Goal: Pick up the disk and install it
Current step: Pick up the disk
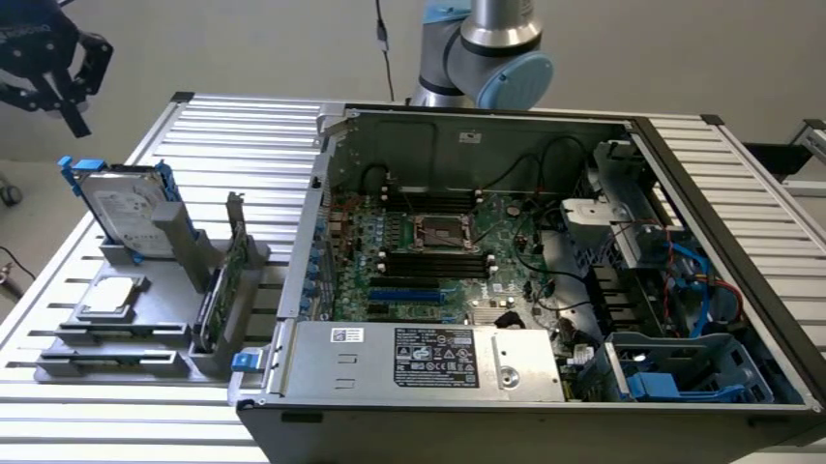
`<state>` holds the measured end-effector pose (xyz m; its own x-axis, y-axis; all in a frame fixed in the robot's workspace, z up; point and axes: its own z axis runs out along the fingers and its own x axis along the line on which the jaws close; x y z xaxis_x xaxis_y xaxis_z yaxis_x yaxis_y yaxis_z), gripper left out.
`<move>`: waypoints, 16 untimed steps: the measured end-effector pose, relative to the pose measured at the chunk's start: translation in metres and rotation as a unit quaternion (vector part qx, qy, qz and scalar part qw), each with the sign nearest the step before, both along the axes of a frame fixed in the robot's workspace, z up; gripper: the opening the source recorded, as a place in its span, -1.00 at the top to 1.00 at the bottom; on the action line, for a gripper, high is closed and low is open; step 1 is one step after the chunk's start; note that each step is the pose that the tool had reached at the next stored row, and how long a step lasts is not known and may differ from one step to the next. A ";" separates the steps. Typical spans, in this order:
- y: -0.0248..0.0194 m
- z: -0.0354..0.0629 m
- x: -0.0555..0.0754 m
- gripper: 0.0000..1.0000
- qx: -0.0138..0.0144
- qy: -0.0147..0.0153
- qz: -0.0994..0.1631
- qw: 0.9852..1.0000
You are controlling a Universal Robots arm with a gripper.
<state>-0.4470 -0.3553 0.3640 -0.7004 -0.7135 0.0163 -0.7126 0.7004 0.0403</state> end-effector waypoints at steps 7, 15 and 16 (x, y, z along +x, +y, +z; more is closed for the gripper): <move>-0.0001 0.0025 -0.005 0.79 0.000 -0.002 0.038 0.999; -0.0002 0.0003 -0.013 0.79 0.000 -0.008 0.076 0.997; -0.0002 -0.0003 -0.013 0.79 0.000 -0.008 0.086 0.996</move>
